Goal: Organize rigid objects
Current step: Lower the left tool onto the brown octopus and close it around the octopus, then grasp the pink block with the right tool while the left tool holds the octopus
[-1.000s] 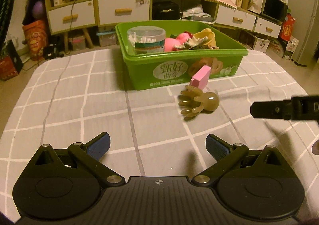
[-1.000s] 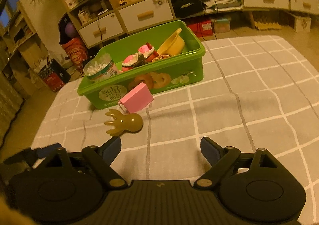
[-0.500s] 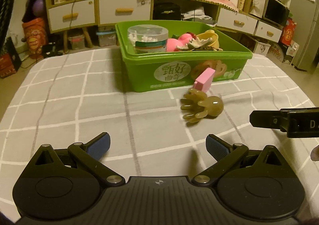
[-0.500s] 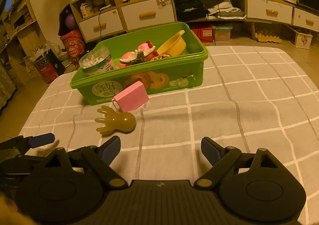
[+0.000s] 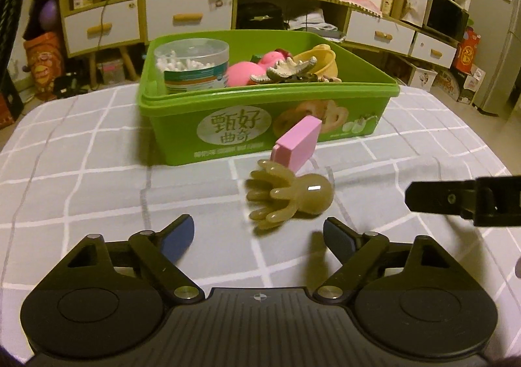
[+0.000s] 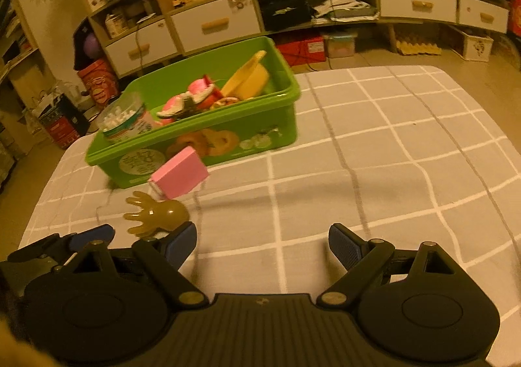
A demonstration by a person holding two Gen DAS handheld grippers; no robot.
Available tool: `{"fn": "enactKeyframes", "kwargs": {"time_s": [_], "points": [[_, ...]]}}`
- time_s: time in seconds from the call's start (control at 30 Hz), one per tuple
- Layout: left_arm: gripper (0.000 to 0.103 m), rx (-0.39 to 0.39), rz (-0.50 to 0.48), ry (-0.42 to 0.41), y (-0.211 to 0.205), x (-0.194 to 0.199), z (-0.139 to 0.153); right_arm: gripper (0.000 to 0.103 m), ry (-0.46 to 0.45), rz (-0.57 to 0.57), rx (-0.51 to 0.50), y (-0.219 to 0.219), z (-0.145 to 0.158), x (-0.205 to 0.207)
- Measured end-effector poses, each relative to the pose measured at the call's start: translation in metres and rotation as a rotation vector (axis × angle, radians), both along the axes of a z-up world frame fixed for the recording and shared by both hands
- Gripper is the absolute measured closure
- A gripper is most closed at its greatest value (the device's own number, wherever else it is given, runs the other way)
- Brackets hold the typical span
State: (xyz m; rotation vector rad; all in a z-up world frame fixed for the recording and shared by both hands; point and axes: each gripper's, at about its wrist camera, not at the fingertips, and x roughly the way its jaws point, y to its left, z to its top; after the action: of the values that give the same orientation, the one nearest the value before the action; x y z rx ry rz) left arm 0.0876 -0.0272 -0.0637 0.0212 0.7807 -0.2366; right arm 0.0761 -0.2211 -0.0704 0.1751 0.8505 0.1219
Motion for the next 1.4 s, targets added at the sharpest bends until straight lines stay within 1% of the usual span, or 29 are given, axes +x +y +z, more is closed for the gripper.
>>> {"fn": "enactKeyframes", "kwargs": {"time_s": [0.13, 0.43, 0.5, 0.53, 0.6, 0.63, 0.73, 0.77, 0.83, 0.9, 1.03, 1.17, 1.23, 1.3, 1.4], "points": [[0.017, 0.001, 0.019, -0.005, -0.005, 0.004, 0.0, 0.028, 0.021, -0.025, 0.025, -0.008, -0.002, 0.001], [0.031, 0.003, 0.021, -0.014, -0.016, 0.006, 0.004, 0.028, 0.057, -0.061, 0.064, -0.014, -0.006, 0.003], [0.041, -0.004, 0.026, -0.013, -0.016, 0.007, 0.005, 0.028, 0.06, -0.061, 0.062, -0.014, -0.007, 0.003], [0.043, -0.008, 0.027, -0.013, -0.016, 0.007, 0.006, 0.028, 0.062, -0.061, 0.062, -0.014, -0.007, 0.003], [0.055, -0.017, 0.019, -0.023, -0.016, 0.006, 0.008, 0.028, 0.067, -0.06, 0.062, -0.014, -0.008, 0.003], [0.06, -0.012, 0.01, -0.031, -0.015, 0.005, 0.009, 0.028, 0.069, -0.058, 0.062, -0.014, -0.009, 0.003], [0.08, -0.001, -0.006, -0.034, -0.014, 0.004, 0.01, 0.028, 0.07, -0.055, 0.06, -0.012, -0.009, 0.003], [0.085, -0.001, -0.006, -0.032, -0.013, 0.004, 0.011, 0.028, 0.07, -0.053, 0.058, -0.011, -0.009, 0.003], [0.086, -0.013, -0.005, -0.029, -0.007, 0.004, 0.011, 0.028, 0.067, -0.049, 0.054, -0.009, -0.009, 0.003], [0.089, -0.012, -0.004, -0.029, -0.003, 0.002, 0.012, 0.028, 0.062, -0.043, 0.047, -0.006, -0.009, 0.004], [0.09, -0.008, -0.005, -0.028, 0.008, 0.0, 0.013, 0.028, 0.055, -0.029, 0.032, 0.001, -0.01, 0.004], [0.091, -0.004, 0.021, -0.021, 0.024, -0.002, 0.015, 0.028, 0.044, -0.012, 0.034, 0.008, -0.01, 0.005], [0.091, -0.001, 0.029, -0.019, 0.031, -0.003, 0.016, 0.028, 0.024, 0.012, 0.04, 0.013, -0.011, 0.004], [0.092, -0.006, 0.038, -0.023, 0.039, -0.004, 0.017, 0.028, 0.015, 0.033, 0.042, 0.02, -0.012, 0.005], [0.092, -0.037, 0.071, -0.019, 0.051, -0.007, 0.014, 0.028, -0.012, 0.059, 0.057, 0.031, -0.01, 0.009]]}}
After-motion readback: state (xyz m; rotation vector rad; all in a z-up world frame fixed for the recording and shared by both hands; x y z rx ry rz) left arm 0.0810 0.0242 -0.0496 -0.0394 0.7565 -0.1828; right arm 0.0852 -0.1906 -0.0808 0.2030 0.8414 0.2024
